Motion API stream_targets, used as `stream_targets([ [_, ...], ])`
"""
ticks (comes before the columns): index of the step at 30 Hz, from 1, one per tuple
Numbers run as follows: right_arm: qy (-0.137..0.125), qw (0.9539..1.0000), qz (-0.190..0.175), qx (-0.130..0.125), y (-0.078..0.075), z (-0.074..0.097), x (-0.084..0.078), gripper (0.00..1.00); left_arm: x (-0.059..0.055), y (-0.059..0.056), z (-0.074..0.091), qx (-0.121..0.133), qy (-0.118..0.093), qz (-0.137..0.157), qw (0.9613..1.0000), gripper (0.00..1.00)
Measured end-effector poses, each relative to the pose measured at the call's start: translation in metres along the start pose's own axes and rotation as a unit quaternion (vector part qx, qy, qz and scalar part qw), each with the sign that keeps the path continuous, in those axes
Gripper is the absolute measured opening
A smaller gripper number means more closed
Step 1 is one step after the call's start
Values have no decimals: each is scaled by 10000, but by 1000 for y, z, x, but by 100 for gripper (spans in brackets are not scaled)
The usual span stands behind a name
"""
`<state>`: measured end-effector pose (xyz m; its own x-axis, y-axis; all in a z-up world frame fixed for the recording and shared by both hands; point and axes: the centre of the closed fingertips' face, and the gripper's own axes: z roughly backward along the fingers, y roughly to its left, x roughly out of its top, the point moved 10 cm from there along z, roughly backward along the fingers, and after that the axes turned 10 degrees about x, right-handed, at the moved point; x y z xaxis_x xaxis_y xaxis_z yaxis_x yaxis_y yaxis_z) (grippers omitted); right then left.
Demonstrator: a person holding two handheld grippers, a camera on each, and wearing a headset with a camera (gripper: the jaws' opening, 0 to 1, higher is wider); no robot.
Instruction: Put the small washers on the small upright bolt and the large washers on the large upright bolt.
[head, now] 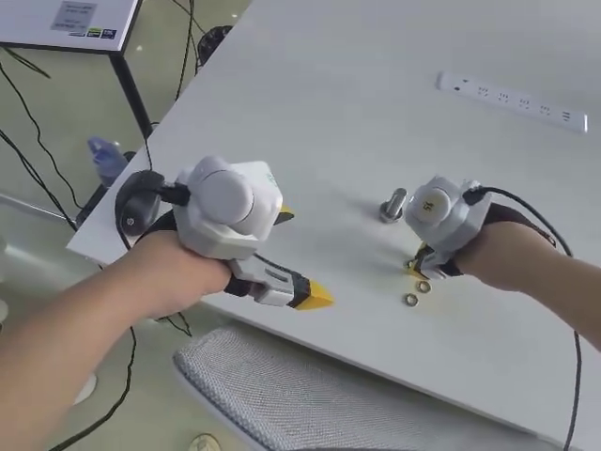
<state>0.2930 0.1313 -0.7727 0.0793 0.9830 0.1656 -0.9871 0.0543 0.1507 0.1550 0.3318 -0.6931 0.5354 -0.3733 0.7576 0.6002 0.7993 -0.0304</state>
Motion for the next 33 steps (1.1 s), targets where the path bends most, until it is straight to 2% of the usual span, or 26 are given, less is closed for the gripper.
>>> stream_targets([
  [4,99,9999,12,3,-1,-1,1,13,0,0,0,2,12,1,10000,74],
  [13,-212,9997,-76,65,-4,-1,-7,11,0,0,0,12,33,15,10000,73],
  [19,-152,9998,-82,95,-2,0,-5,11,2,0,0,12,53,-42,10000,73],
  [25,-226,9995,-183,83,-1,2,-5,11,3,1,-1,22,55,-37,10000,73],
  [31,-226,9995,-235,36,-9,9,-13,11,5,0,-2,11,49,-49,10000,73],
  [33,-252,9993,-275,25,-15,12,-17,11,5,0,-3,17,58,-62,10000,73],
])
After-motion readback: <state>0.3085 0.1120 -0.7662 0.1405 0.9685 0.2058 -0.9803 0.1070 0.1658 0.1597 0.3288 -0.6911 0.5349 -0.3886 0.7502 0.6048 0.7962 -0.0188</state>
